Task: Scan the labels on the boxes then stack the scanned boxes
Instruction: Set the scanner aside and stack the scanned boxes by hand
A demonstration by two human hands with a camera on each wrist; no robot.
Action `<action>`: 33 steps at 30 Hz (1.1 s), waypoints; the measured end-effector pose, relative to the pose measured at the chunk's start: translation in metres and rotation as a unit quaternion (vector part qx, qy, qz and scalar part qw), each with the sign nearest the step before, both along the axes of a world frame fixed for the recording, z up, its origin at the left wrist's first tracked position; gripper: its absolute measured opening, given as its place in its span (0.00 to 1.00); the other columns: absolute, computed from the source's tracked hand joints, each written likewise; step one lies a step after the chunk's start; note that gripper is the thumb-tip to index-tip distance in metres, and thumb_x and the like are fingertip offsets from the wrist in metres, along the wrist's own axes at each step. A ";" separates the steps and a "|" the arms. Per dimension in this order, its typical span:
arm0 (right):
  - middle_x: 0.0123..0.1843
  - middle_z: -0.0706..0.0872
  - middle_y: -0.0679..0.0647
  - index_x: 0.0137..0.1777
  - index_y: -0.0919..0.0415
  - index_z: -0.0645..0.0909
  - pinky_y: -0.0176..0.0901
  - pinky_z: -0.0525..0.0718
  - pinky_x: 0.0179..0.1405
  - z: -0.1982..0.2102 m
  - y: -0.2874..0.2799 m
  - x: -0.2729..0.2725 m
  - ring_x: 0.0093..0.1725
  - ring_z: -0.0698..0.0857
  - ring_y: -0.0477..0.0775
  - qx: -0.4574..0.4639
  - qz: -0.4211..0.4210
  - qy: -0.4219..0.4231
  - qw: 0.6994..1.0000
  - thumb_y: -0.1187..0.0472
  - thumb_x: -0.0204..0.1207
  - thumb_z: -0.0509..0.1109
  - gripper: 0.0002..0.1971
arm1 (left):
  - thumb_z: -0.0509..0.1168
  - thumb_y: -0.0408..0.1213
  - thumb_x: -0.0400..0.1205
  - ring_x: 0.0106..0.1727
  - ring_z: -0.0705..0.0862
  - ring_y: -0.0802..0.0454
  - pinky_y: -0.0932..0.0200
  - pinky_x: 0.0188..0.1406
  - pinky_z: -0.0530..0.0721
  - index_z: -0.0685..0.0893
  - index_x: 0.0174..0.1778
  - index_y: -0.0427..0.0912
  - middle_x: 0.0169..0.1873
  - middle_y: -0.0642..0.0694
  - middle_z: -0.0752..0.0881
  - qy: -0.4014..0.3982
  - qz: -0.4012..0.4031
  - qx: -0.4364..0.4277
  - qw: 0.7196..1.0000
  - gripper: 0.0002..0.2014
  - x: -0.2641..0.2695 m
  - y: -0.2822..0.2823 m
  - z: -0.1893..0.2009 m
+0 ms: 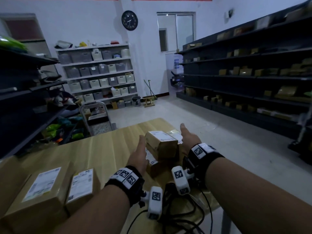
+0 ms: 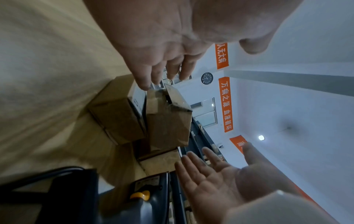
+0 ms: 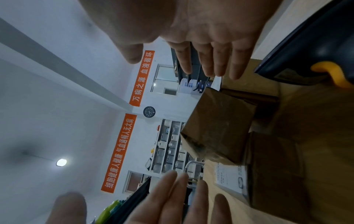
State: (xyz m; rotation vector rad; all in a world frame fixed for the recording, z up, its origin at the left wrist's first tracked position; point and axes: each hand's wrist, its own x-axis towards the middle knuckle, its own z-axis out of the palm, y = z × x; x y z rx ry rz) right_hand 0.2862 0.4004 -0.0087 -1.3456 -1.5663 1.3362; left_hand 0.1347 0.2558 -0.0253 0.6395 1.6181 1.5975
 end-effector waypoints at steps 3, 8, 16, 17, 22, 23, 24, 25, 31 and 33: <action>0.79 0.83 0.65 0.81 0.62 0.80 0.59 0.77 0.80 -0.004 0.003 -0.010 0.77 0.82 0.69 -0.046 -0.021 0.047 0.998 0.27 0.87 0.54 0.41 | 0.60 0.89 0.72 0.52 0.89 0.57 0.50 0.71 0.81 0.91 0.47 0.60 0.42 0.59 0.94 0.020 -0.031 -0.011 0.999 0.35 -0.009 0.020 -0.013; 0.72 0.89 0.64 0.73 0.59 0.85 0.62 0.82 0.76 -0.026 0.027 -0.019 0.63 0.88 0.63 -0.081 -0.022 0.102 0.991 0.15 0.63 0.55 0.55 | 0.60 0.85 0.78 0.58 0.96 0.51 0.49 0.61 0.91 0.90 0.63 0.53 0.49 0.56 0.99 -0.020 -0.068 -0.009 0.997 0.40 -0.009 0.026 -0.020; 0.47 0.97 0.55 0.58 0.59 0.89 0.61 0.92 0.57 -0.015 -0.003 -0.012 0.50 0.94 0.63 -0.124 -0.035 0.199 0.971 0.30 0.83 0.65 0.30 | 0.63 0.77 0.82 0.64 0.95 0.47 0.46 0.65 0.94 0.92 0.62 0.52 0.50 0.53 0.99 -0.042 -0.054 0.010 0.998 0.33 -0.007 0.010 -0.015; 0.46 0.97 0.57 0.55 0.59 0.87 0.61 0.92 0.56 -0.012 -0.009 -0.014 0.49 0.94 0.62 -0.131 -0.023 0.206 0.969 0.35 0.86 0.65 0.25 | 0.67 0.80 0.76 0.63 0.95 0.44 0.43 0.68 0.93 0.94 0.61 0.51 0.51 0.50 1.00 -0.024 -0.041 0.011 0.999 0.37 -0.009 0.004 -0.014; 0.50 0.93 0.58 0.49 0.60 0.88 0.61 0.91 0.61 -0.007 -0.038 -0.040 0.53 0.93 0.59 -0.111 0.065 0.186 0.974 0.54 0.88 0.70 0.11 | 0.77 0.72 0.76 0.58 0.95 0.40 0.34 0.67 0.94 0.89 0.63 0.42 0.57 0.39 0.96 0.056 0.087 0.028 0.994 0.36 -0.022 -0.026 -0.015; 0.52 0.93 0.58 0.48 0.59 0.88 0.62 0.91 0.64 -0.008 -0.044 -0.048 0.54 0.92 0.59 -0.099 0.087 0.175 0.976 0.57 0.87 0.71 0.09 | 0.76 0.69 0.79 0.58 0.95 0.40 0.34 0.66 0.95 0.87 0.62 0.42 0.56 0.39 0.95 0.058 0.113 0.027 0.992 0.33 -0.027 -0.033 -0.015; 0.56 0.93 0.58 0.49 0.57 0.90 0.65 0.92 0.64 -0.008 -0.054 -0.055 0.56 0.92 0.58 -0.087 0.105 0.165 0.977 0.56 0.84 0.73 0.06 | 0.76 0.68 0.78 0.57 0.95 0.40 0.32 0.64 0.95 0.87 0.60 0.42 0.55 0.39 0.95 0.053 0.136 0.030 0.989 0.32 -0.033 -0.041 -0.014; 0.58 0.94 0.56 0.51 0.54 0.91 0.67 0.92 0.63 -0.008 -0.064 -0.063 0.59 0.91 0.59 -0.078 0.120 0.156 0.977 0.52 0.79 0.76 0.08 | 0.76 0.67 0.77 0.56 0.95 0.39 0.30 0.62 0.96 0.86 0.59 0.41 0.54 0.38 0.95 0.042 0.155 0.035 0.986 0.31 -0.038 -0.051 -0.011; 0.62 0.92 0.57 0.61 0.45 0.90 0.63 0.95 0.47 0.000 -0.130 -0.111 0.63 0.91 0.62 -0.096 0.196 0.171 0.961 0.48 0.79 0.78 0.13 | 0.80 0.59 0.79 0.56 0.94 0.40 0.33 0.62 0.96 0.85 0.57 0.46 0.56 0.39 0.94 0.056 0.227 0.049 0.971 0.22 -0.081 -0.118 0.004; 0.64 0.91 0.58 0.65 0.49 0.87 0.59 0.95 0.44 0.004 -0.151 -0.125 0.64 0.90 0.61 -0.109 0.223 0.186 0.951 0.52 0.83 0.77 0.12 | 0.78 0.63 0.76 0.57 0.93 0.42 0.34 0.65 0.93 0.87 0.56 0.51 0.55 0.45 0.94 0.099 0.246 0.033 0.964 0.22 -0.095 -0.145 0.008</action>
